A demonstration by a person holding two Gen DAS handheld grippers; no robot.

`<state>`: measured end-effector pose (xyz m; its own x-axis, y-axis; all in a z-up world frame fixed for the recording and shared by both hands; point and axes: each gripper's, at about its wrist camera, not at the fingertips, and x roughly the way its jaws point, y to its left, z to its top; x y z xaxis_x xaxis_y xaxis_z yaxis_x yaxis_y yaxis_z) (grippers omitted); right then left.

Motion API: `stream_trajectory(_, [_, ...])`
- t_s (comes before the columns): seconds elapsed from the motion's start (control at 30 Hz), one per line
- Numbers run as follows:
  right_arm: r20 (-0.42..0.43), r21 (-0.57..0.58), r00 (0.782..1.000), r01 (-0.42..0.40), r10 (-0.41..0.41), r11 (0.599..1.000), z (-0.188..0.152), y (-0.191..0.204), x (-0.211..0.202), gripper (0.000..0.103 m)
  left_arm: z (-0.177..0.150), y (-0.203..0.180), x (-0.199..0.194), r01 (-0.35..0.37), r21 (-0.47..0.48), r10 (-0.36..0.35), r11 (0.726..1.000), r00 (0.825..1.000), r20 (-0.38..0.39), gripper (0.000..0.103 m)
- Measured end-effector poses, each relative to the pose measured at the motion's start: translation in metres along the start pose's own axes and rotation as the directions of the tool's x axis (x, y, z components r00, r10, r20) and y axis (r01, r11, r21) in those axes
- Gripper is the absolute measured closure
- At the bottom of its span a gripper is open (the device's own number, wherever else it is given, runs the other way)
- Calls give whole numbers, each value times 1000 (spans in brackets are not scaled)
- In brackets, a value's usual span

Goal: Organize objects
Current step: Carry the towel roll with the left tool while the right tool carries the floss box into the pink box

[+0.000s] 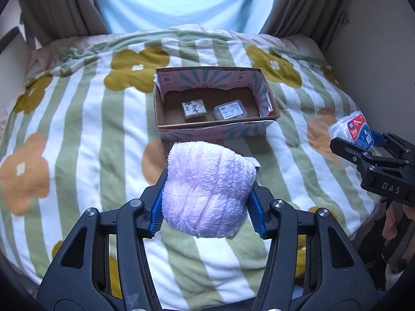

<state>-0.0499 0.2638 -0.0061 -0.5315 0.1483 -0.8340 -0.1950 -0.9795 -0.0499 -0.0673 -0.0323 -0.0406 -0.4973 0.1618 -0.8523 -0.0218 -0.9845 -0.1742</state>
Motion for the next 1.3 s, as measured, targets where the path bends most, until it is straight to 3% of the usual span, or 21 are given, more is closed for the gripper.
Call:
stream_trajectory(0.23, [21,2,1000,-13,13,1000,-10,9,-30,27,-11,1,-25,-11,-129,15,992,1000,27,53])
stream_trajectory(0.53, [39,-1,999,-36,36,999,-8,6,-39,27,-3,-9,-32,-30,-125,36,992,998,51,53])
stream_trajectory(0.77, [20,23,999,-32,32,999,-1,-3,-31,27,6,-13,-20,-25,-135,29,990,999,24,53])
stream_trajectory(1.03, [33,28,999,-32,31,999,33,-13,-13,27,41,-8,2,-9,-140,11,990,1000,12,53])
stream_trajectory(1.3, [33,29,999,-28,27,999,86,-27,27,27,100,3,41,-14,-134,14,991,1000,-2,53])
